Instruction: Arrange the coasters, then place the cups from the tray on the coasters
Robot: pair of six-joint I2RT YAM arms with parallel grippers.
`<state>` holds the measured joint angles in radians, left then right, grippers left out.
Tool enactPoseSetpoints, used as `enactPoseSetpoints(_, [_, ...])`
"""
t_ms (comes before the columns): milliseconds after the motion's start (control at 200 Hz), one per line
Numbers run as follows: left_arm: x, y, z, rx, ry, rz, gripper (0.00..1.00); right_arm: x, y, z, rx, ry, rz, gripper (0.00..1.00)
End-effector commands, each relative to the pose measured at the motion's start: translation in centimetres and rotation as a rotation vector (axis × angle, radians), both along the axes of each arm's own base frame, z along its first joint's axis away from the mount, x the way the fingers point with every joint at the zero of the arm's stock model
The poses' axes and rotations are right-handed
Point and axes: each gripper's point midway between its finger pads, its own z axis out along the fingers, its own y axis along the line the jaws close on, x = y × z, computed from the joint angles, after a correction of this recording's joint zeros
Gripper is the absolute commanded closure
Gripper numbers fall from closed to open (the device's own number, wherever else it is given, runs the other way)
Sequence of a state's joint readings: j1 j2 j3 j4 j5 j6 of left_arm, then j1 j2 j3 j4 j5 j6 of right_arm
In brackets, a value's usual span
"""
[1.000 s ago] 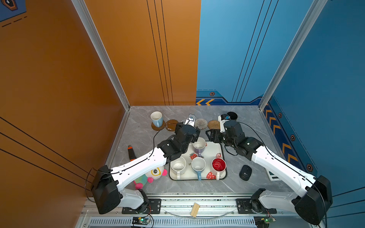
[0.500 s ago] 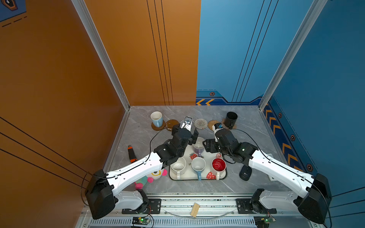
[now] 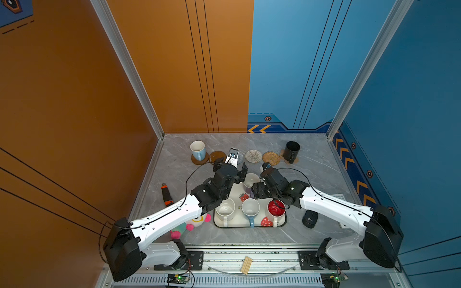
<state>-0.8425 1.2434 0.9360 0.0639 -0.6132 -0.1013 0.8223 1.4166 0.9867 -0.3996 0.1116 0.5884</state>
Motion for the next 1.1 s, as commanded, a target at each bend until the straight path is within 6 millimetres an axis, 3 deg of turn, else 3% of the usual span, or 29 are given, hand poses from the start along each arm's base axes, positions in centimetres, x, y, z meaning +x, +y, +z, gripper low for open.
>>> enactPoseSetpoints(0, [0.1,0.7,0.7,-0.036,-0.019,0.012,0.06,-0.2,0.8,-1.3,0.017,0.030,-0.005,0.21])
enactPoseSetpoints(486, [0.6,0.8,-0.1,-0.039,0.003,0.013,0.05,1.0,2.9,-4.5,0.016,0.088,-0.014,0.27])
enactPoseSetpoints(866, [0.8,1.1,-0.4,-0.043,0.010,0.019,0.04,2.2,2.2,-5.7,-0.005,0.095,-0.073,0.31])
enactPoseSetpoints(1097, [1.0,1.1,-0.7,-0.044,0.017,0.020,0.04,2.7,1.5,-6.1,-0.007,0.105,-0.086,0.39])
